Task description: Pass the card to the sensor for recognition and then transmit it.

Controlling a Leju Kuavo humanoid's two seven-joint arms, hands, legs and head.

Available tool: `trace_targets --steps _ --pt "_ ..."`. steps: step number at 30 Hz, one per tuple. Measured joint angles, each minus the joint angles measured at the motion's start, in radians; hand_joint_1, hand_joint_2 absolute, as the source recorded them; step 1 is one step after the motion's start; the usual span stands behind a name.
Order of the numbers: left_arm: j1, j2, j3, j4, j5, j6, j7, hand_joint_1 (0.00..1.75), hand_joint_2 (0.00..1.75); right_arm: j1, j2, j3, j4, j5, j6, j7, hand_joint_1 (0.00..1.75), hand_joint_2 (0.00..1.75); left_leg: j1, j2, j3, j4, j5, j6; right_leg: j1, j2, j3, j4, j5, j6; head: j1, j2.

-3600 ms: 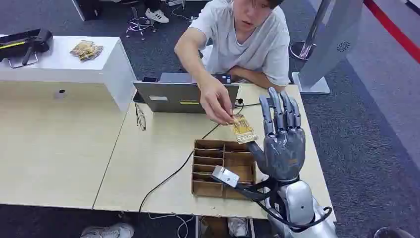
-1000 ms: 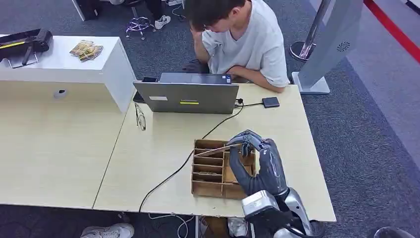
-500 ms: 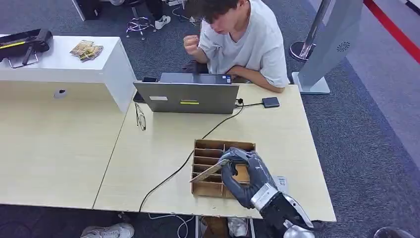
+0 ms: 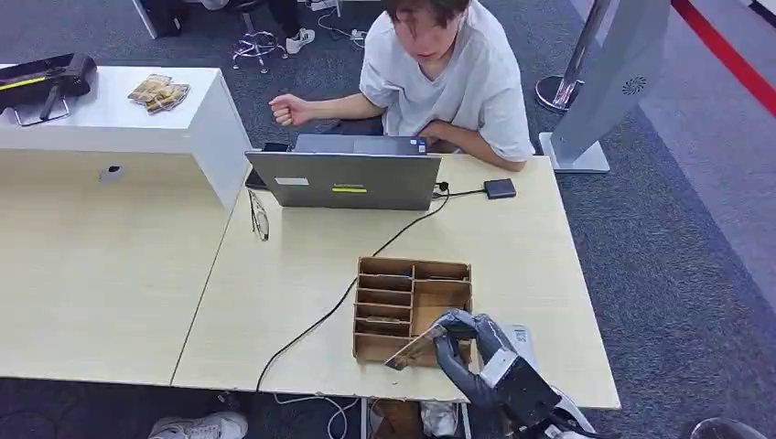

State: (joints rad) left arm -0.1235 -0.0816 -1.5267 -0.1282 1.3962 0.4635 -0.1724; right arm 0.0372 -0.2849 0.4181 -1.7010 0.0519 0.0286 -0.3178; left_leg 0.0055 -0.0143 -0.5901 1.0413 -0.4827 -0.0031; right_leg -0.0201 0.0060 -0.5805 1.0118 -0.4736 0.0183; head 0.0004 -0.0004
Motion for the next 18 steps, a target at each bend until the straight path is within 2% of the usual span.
trace_targets --steps 9,18 --pt "0.0 0.0 0.003 0.0 0.005 0.001 0.0 0.0 0.0 0.036 -0.018 -0.049 0.004 -0.024 0.007 -0.013 1.75 1.75 0.0 0.0 0.0 0.0 0.0 0.0 0.0 0.0 0.0 0.0 0.0 0.0 0.0 0.0" --pt "0.002 0.0 0.004 0.0 0.013 0.007 0.0 0.0 0.0 0.083 -0.032 -0.108 0.029 -0.013 0.008 0.003 1.75 1.75 0.0 0.0 0.0 0.0 0.0 0.0 0.0 0.0 0.0 0.0 0.0 0.0 0.0 0.0"
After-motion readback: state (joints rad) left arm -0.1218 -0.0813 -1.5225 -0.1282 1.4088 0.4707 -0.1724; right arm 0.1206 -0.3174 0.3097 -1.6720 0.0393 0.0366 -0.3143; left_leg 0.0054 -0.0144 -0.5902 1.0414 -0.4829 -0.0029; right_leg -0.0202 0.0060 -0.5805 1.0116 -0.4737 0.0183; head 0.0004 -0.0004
